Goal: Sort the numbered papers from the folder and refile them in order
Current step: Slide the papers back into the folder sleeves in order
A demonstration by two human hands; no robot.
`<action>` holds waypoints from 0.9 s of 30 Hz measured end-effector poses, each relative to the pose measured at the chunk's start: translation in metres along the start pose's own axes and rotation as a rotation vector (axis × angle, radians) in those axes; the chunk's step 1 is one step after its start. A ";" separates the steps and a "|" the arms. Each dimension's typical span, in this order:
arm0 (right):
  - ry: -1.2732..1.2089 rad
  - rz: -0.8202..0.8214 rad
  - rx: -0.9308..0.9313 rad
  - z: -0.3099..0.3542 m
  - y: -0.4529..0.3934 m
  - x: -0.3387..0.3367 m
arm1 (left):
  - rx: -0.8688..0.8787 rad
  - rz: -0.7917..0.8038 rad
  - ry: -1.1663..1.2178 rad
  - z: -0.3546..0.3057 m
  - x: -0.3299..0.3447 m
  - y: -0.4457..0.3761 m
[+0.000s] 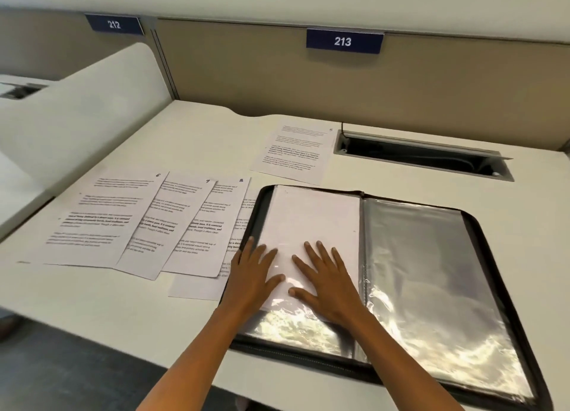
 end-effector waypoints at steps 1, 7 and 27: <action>0.017 -0.007 -0.004 0.001 0.000 0.002 | 0.002 0.028 -0.018 0.004 0.003 0.000; -0.091 -0.189 0.036 -0.005 -0.035 -0.032 | -0.031 -0.037 0.105 0.022 -0.009 -0.030; -0.089 -0.309 0.607 -0.127 -0.254 -0.050 | -0.256 -0.030 0.445 0.104 -0.008 -0.281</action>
Point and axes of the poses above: each hand's wrist, its own y-axis away from the middle knuckle, its own x-axis out of the palm, z = x × y, the point moved 7 cm from there along -y, towards the middle knuckle, and after that the axes turned 1 degree about z, right-handed, at the moved point
